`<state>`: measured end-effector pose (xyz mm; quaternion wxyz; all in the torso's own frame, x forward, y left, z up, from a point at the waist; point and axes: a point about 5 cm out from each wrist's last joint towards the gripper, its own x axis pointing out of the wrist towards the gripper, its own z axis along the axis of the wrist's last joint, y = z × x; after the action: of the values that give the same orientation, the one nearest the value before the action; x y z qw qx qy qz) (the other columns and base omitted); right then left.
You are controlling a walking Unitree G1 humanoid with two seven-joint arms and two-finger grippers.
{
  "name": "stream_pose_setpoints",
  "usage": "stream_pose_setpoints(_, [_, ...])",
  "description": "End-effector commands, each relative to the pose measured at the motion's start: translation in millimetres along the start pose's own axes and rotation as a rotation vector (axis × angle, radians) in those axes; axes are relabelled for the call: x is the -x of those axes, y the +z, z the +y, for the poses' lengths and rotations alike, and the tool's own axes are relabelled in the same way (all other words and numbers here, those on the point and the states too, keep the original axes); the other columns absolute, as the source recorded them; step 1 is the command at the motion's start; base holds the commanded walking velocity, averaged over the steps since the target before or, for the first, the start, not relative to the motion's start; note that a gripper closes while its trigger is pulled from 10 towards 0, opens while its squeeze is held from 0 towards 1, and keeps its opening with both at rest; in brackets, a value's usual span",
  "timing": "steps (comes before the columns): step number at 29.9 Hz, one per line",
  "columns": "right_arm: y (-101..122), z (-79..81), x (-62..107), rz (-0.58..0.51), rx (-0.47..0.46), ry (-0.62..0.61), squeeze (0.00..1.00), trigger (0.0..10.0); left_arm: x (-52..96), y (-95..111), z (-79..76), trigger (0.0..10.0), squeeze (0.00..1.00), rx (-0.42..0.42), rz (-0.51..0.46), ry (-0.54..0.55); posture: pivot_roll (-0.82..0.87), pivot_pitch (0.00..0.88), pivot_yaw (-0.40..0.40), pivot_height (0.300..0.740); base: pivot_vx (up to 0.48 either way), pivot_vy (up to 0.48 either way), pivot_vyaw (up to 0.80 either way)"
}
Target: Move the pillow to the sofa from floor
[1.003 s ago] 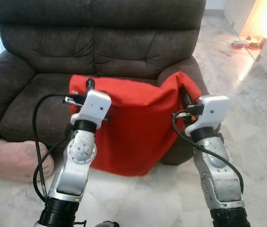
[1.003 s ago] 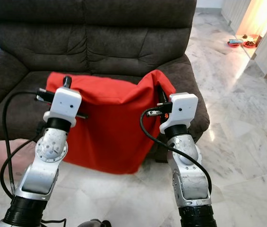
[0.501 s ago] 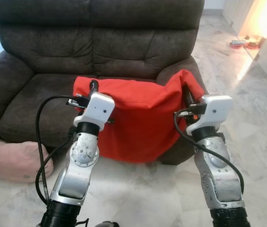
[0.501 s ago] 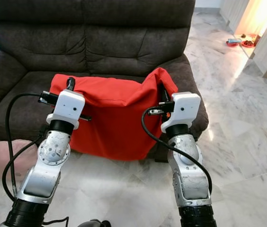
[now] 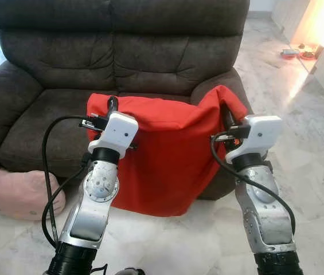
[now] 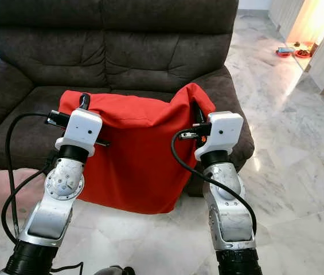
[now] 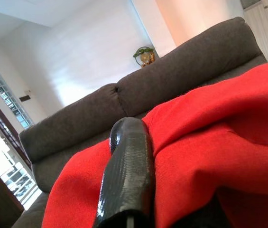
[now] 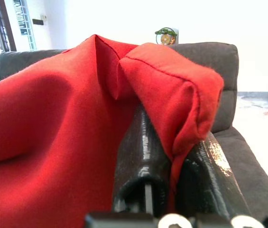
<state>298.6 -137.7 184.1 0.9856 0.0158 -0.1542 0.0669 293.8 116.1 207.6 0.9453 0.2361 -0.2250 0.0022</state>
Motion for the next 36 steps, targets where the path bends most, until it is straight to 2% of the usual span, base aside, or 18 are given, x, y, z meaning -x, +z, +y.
stream_pose_setpoints(1, [13.8, 4.2, -5.1, -0.065, 0.0, 0.016, 0.0, 10.0, -8.3, 26.9, 10.2, 10.0, 0.0, -0.002, -0.132, 0.06, 0.14, 0.062, -0.008, 0.74, 0.0, 0.0, 0.0])
stream_pose_setpoints(16, [13.9, 6.1, -5.4, -0.066, -0.004, 0.024, 0.0, 10.0, -8.8, 26.8, 10.2, 10.0, 0.0, 0.004, -0.129, 0.061, 0.14, 0.063, -0.01, 0.74, 0.196, 0.0, 0.0])
stream_pose_setpoints(36, [14.3, 9.2, -6.3, -0.068, -0.01, 0.034, 0.0, 10.0, -9.5, 27.6, 12.1, 10.0, 0.0, -0.001, -0.132, 0.064, 0.14, 0.069, -0.01, 0.74, 0.296, 0.0, 0.0])
